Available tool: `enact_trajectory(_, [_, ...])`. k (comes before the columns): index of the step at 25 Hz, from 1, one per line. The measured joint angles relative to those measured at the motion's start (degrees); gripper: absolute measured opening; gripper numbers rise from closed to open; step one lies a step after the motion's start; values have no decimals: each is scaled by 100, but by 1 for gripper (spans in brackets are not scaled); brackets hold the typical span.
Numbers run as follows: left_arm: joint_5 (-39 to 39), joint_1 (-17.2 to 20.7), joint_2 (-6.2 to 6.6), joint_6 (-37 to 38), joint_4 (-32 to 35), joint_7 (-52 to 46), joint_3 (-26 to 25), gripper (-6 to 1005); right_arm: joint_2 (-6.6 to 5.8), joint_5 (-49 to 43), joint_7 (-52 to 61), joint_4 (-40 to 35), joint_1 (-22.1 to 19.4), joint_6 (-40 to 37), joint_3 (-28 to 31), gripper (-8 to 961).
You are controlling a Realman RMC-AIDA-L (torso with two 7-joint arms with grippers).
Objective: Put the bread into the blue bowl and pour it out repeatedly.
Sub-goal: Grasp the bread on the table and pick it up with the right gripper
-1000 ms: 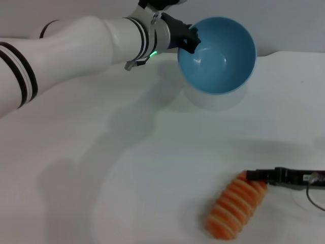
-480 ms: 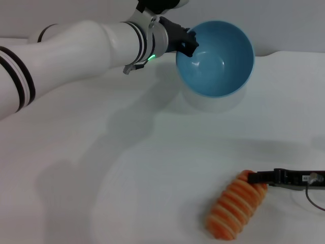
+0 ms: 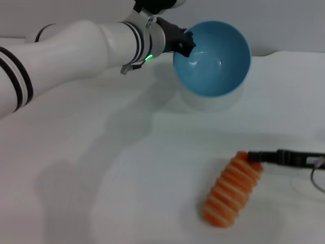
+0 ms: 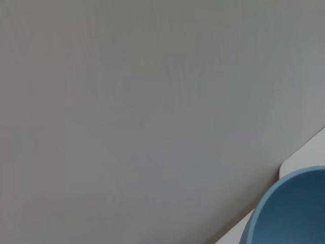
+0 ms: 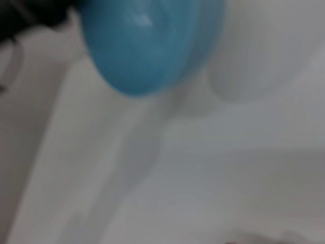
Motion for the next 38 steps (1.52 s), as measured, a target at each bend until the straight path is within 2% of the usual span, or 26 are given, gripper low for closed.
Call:
enact_trajectory(5, [0,0,8,20,-10,0,-23,-1,7,155,-2,-635,-43,-433,-1,192])
enact_trajectory(8, [0,0,11,23,-18,-2,-33,-1,-13,160,34,-732,53,-530,-44,122])
enact_trajectory(18, [0,-2,14,34,-21,-18,-70,-2,7,132,42,-1161,166,-968,-68,34])
enact_trajectory(24, [1,-7,14,152,-27,-25,-94,0,9,139,44,-1318,261,-1218,-70,31])
enact_trajectory(31, [22,-82,41,707,-87,-142,-122,-1,2,212,262,-2125,299,-1592,82,27])
enact_trajectory(34, [30,-94,44,842,-101,-154,-122,0,-46,241,353,-2589,336,-1660,368,27])
enact_trajectory(38, [33,-164,39,1110,-99,-155,-112,-1,-140,397,379,-2782,489,-1720,678,22])
